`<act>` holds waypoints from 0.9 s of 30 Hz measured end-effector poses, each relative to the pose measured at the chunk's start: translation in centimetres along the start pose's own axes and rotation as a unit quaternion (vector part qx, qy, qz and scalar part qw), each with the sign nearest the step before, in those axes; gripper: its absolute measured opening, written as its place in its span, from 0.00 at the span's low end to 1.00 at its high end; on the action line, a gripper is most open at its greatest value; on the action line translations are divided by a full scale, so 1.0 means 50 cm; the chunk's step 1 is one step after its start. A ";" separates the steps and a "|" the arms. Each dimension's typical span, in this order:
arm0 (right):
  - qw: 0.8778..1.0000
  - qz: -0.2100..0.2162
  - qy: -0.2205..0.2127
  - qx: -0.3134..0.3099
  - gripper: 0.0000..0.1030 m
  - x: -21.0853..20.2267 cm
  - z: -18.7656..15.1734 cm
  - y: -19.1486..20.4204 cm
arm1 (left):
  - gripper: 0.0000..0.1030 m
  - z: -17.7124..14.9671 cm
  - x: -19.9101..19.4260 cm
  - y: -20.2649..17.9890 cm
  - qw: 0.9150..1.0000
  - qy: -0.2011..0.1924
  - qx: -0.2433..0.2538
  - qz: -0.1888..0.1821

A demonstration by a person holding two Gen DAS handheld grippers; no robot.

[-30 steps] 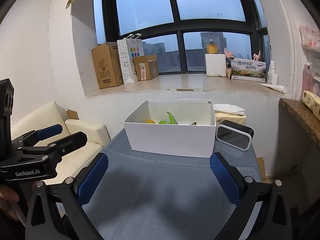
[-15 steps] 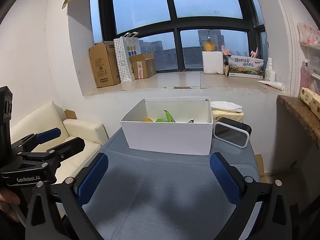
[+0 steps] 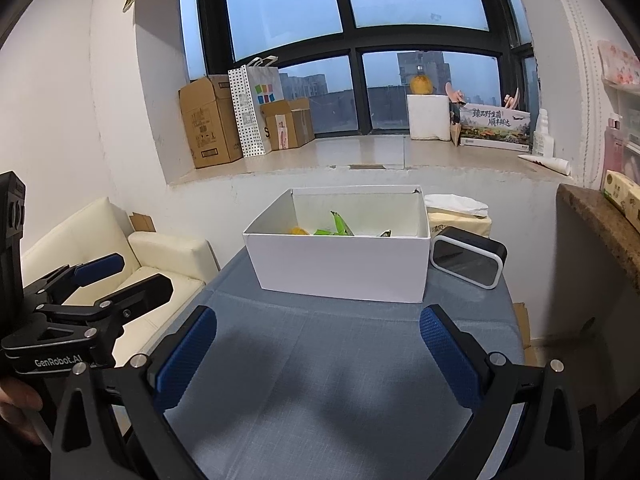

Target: Organize snacks

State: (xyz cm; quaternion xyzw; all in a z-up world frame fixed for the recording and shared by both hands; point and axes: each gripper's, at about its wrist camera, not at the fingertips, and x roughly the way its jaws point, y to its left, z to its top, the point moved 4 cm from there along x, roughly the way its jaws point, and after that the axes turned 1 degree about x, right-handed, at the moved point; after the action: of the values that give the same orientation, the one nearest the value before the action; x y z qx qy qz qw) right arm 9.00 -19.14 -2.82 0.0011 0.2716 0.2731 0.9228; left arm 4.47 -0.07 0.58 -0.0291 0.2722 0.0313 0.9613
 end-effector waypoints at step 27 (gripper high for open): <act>1.000 0.004 0.004 0.000 1.00 -0.003 -0.006 0.007 | 1.00 -0.013 0.010 0.005 1.000 0.009 -0.002 -0.005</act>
State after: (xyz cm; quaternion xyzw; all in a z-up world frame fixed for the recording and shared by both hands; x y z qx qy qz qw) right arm 8.60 -18.98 -2.95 0.0010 0.2755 0.2766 0.9206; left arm 4.53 0.17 -0.26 -0.0323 0.2810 0.0267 0.9588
